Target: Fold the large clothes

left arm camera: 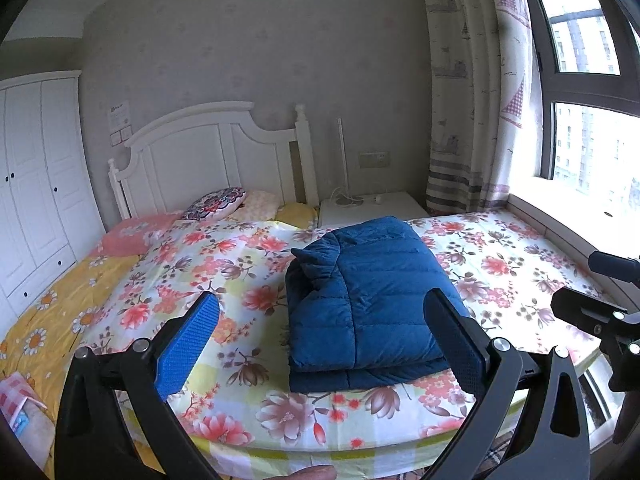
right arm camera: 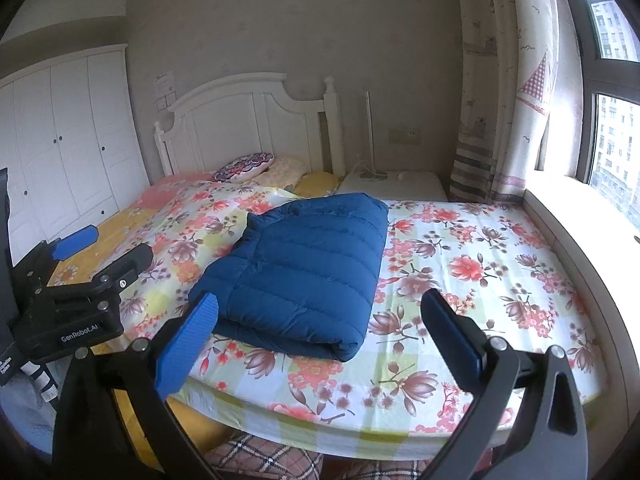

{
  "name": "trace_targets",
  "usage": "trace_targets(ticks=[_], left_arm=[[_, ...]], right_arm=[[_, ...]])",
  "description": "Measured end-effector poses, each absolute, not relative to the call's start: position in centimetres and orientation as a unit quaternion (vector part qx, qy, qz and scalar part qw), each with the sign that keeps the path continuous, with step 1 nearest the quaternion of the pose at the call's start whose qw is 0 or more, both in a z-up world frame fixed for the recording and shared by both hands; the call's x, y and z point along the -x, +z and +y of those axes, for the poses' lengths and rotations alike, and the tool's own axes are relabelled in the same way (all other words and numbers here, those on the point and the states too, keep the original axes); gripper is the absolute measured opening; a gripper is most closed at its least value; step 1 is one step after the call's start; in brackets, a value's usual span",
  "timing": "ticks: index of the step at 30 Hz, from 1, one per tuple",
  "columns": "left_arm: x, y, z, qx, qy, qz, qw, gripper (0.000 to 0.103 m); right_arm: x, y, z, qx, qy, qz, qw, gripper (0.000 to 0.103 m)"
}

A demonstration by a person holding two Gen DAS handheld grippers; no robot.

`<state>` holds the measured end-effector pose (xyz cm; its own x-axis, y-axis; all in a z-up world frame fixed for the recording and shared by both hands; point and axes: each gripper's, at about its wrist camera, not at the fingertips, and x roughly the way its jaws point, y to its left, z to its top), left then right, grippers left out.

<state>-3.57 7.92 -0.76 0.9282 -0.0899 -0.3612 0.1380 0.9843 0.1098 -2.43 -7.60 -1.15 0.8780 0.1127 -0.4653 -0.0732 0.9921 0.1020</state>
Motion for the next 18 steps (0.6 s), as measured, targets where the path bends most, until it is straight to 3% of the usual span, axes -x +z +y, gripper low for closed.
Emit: trace_targets(ticks=[18], left_arm=[[3.47,-0.76,8.36,-0.063,-0.05,0.182,0.98,0.098]], right_arm=[[2.29,-1.32,-7.43,-0.04,0.046,0.241,0.969,0.101]])
